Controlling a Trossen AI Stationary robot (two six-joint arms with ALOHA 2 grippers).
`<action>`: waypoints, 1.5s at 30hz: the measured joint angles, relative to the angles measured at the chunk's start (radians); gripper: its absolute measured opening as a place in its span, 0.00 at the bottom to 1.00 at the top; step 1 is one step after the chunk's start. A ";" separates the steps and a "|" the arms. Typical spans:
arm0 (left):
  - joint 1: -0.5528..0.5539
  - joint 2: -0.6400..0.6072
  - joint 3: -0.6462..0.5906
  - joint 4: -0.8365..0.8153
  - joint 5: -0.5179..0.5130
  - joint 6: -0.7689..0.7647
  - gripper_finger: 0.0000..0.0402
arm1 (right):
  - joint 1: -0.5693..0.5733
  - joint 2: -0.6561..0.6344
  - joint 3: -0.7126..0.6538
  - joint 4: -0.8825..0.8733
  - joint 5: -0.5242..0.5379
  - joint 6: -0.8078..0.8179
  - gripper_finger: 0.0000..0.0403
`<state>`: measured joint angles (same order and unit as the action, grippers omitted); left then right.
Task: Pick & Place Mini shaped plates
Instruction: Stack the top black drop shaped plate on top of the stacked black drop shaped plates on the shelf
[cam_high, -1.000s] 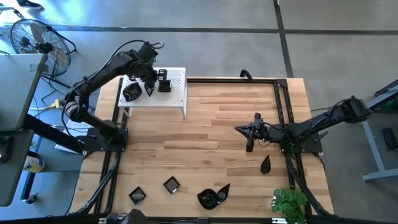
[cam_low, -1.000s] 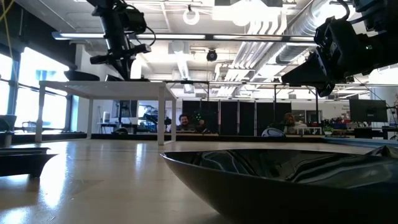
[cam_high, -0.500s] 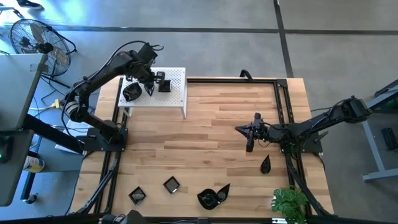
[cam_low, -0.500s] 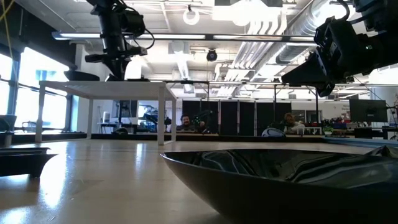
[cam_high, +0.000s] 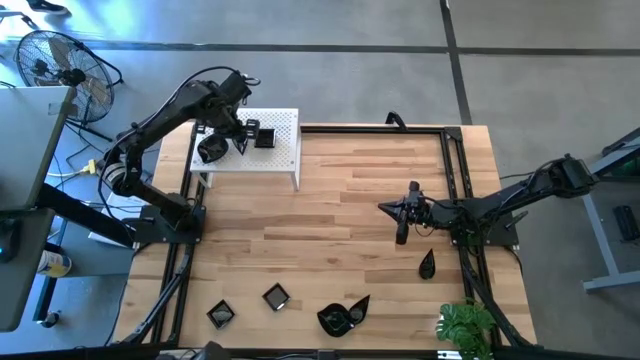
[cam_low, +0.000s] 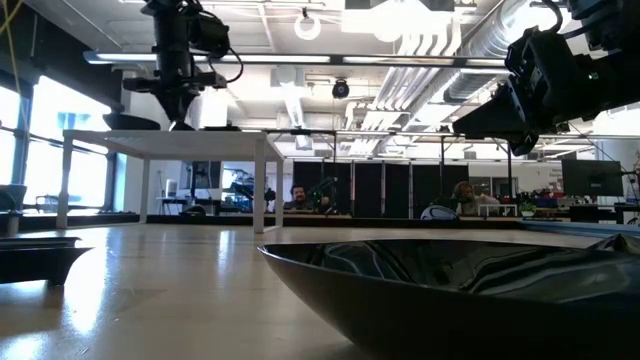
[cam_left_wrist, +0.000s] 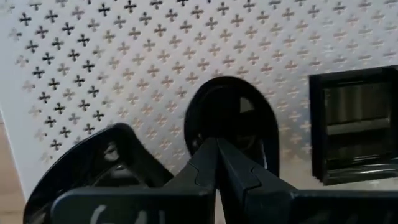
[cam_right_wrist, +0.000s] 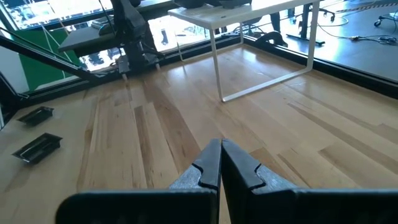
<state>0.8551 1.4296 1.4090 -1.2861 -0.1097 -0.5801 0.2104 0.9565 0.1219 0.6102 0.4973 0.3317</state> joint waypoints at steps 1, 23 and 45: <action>0.000 0.000 0.000 0.000 0.000 0.000 0.00 | 0.000 0.000 0.000 0.000 0.000 0.000 0.00; -0.038 0.011 -0.019 0.136 0.018 0.033 0.00 | 0.000 0.000 0.000 0.000 -0.007 0.003 0.00; -0.038 0.000 -0.022 0.025 0.001 0.038 0.00 | 0.000 0.000 0.000 0.000 -0.010 0.000 0.00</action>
<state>0.8172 1.4294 1.3869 -1.2611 -0.1087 -0.5423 0.2102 0.9563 0.1219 0.6102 0.4870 0.3321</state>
